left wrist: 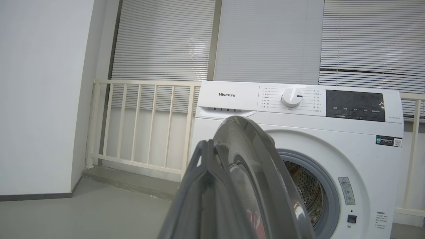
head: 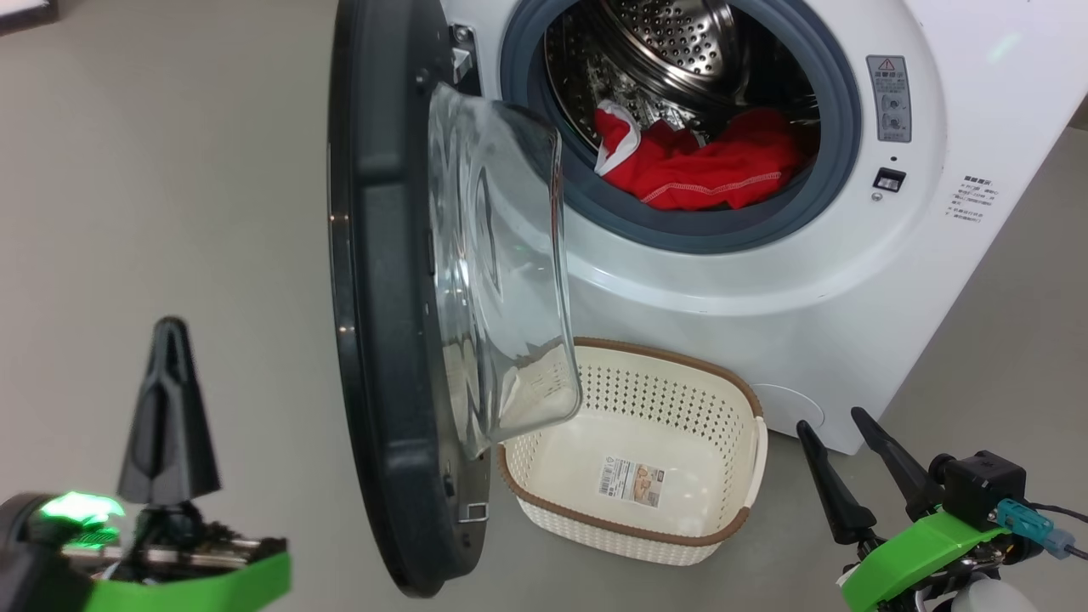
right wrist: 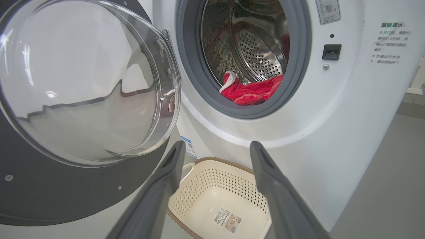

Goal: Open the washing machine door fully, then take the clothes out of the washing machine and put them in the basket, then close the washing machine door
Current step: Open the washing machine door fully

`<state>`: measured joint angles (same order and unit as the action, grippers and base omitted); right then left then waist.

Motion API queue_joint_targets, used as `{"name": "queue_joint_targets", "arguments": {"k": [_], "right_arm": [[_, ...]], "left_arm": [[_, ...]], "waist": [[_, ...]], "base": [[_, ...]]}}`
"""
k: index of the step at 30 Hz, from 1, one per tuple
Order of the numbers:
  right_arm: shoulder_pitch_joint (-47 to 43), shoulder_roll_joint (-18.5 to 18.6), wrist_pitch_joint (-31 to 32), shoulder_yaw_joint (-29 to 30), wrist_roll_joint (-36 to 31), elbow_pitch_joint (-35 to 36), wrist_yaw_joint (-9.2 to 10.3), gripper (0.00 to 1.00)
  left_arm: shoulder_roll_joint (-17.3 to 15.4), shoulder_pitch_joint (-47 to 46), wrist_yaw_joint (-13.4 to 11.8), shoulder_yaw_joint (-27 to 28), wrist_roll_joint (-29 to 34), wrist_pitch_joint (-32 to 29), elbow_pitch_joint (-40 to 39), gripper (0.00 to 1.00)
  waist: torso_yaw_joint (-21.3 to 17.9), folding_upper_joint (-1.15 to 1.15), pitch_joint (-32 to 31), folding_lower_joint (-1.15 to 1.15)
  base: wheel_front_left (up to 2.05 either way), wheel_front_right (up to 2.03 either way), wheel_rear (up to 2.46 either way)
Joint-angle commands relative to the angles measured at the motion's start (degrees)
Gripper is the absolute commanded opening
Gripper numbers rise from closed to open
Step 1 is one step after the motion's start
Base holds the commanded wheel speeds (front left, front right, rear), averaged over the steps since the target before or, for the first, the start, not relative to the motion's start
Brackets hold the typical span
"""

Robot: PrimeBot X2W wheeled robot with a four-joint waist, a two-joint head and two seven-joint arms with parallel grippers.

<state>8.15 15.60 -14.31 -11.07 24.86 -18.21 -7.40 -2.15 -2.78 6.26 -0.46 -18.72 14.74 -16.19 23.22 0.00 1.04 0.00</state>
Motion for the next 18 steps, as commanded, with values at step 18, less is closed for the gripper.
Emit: {"name": "queue_joint_targets", "arguments": {"k": [18], "right_arm": [[0.80,0.22,-0.69,-1.92,0.06,1.88,-0.09,1.00]], "left_arm": [[-1.77,4.64,1.08,-23.62,0.12,-1.69,5.58,0.00]], "waist": [[-0.30,0.00,0.35,0.00]], "base": [[0.00,0.00,0.00]]}}
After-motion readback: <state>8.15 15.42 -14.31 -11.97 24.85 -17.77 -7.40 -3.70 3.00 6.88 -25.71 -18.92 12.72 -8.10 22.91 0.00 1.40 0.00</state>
